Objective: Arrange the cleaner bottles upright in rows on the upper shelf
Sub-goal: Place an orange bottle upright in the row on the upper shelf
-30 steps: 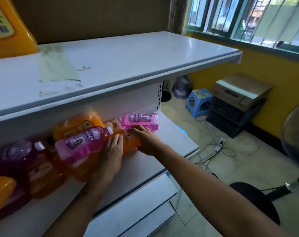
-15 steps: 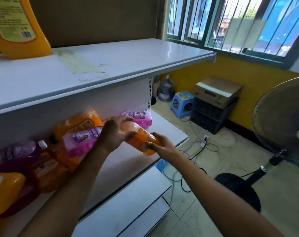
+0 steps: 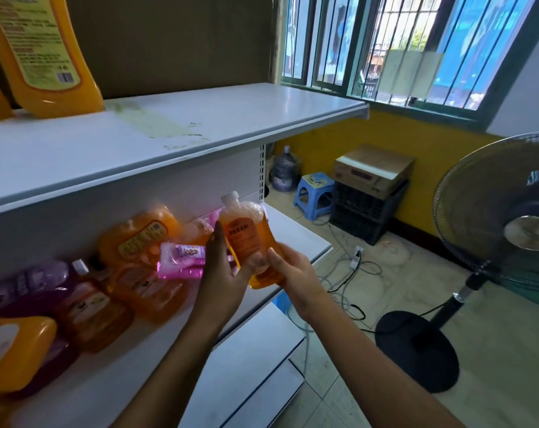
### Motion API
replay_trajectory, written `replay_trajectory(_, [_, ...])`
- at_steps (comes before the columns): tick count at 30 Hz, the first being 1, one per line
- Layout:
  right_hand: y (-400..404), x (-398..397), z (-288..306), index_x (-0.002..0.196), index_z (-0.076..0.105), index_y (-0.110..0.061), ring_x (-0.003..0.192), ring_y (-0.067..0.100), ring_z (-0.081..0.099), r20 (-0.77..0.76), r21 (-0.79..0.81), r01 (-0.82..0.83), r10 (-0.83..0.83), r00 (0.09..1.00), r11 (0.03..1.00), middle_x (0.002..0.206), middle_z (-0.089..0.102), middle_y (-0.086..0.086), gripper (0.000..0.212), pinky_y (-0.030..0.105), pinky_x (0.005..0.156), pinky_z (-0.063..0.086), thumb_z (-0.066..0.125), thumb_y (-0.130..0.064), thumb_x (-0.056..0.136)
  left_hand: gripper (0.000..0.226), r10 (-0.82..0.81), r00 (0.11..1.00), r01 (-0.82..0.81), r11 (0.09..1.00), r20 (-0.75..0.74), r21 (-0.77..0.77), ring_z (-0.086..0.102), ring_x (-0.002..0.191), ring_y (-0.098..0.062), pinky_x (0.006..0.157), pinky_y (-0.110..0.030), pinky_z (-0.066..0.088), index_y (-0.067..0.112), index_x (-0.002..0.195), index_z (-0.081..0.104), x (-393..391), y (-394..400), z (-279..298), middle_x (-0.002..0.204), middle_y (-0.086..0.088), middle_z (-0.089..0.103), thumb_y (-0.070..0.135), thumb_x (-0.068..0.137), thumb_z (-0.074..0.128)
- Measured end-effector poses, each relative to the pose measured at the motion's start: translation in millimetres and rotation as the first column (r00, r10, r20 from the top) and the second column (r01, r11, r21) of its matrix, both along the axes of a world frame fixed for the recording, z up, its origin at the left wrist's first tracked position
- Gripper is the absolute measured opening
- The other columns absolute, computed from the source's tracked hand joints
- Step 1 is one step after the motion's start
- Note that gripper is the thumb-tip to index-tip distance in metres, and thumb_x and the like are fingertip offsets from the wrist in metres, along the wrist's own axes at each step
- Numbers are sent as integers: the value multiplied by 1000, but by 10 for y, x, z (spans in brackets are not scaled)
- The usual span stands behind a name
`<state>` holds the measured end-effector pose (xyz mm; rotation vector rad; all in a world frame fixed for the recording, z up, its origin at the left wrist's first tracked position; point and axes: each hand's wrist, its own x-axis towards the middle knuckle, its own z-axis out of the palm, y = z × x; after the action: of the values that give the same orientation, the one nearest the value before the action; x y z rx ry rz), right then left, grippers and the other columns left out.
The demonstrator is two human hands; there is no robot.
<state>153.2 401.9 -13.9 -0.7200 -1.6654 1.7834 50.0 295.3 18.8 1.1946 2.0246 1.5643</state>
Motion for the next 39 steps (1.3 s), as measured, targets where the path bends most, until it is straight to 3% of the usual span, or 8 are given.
replay_trajectory(4, [-324,43,-23,140,50,-36,131,20,54,52,-7,-95,95,994,995,138,60,-3,61,48,112,42,45,-70,89,124,45,990,-44,999,131,-15,32,142,-23,113,-44,30,32,154,10,105,-44,-2,158,0,26,98,52,37])
replay_trajectory(8, [-621,157,-2,148,38,-46,145,9,35,95,53,-148,142,985,988,153,44,-15,63,47,122,25,38,-74,92,103,166,961,-177,984,220,31,40,138,-28,108,-45,35,28,152,18,73,-99,15,153,-3,35,69,68,62])
replay_trajectory(12, [-725,336,234,141,49,-40,134,-2,46,116,146,-144,128,985,979,143,52,-18,45,22,111,38,27,-50,104,66,126,956,-161,980,266,117,55,115,-14,99,-40,43,29,142,36,101,-299,121,132,5,55,41,85,67])
replay_trajectory(16, [-803,434,468,141,49,-35,125,-7,50,165,306,-199,154,974,931,139,54,-16,39,12,97,45,39,-42,104,62,27,929,-94,982,368,165,60,114,-19,97,-51,49,39,133,46,120,-611,236,126,9,61,57,78,68])
replay_trajectory(27, [-1016,502,890,139,31,-62,119,6,61,119,442,-382,369,922,812,138,48,-24,71,25,90,56,67,-21,94,75,-22,940,-82,954,341,288,68,106,-22,83,-44,59,38,132,51,372,-1253,506,117,11,68,62,63,67])
replay_trajectory(32, [-1129,511,1095,139,27,-65,121,9,60,87,559,-411,442,893,720,141,45,-26,72,34,95,57,71,-43,86,51,6,927,-142,931,376,335,71,97,-15,66,-26,59,48,106,61,511,-1490,767,104,13,73,57,57,70])
replay_trajectory(36, [-1290,458,1344,137,27,-67,123,8,58,44,646,-426,526,849,634,144,46,-18,71,30,95,56,70,-56,82,64,58,936,-202,896,348,396,72,98,-21,71,-35,60,52,101,64,563,-1766,1008,108,7,73,73,42,80])
replay_trajectory(39, [-1464,443,1516,139,27,-64,126,13,56,4,690,-433,597,803,579,144,46,-10,76,32,95,56,73,-44,83,72,33,946,-187,868,323,459,72,96,-29,70,-39,60,41,102,69,586,-2018,1191,107,-4,73,71,38,83])
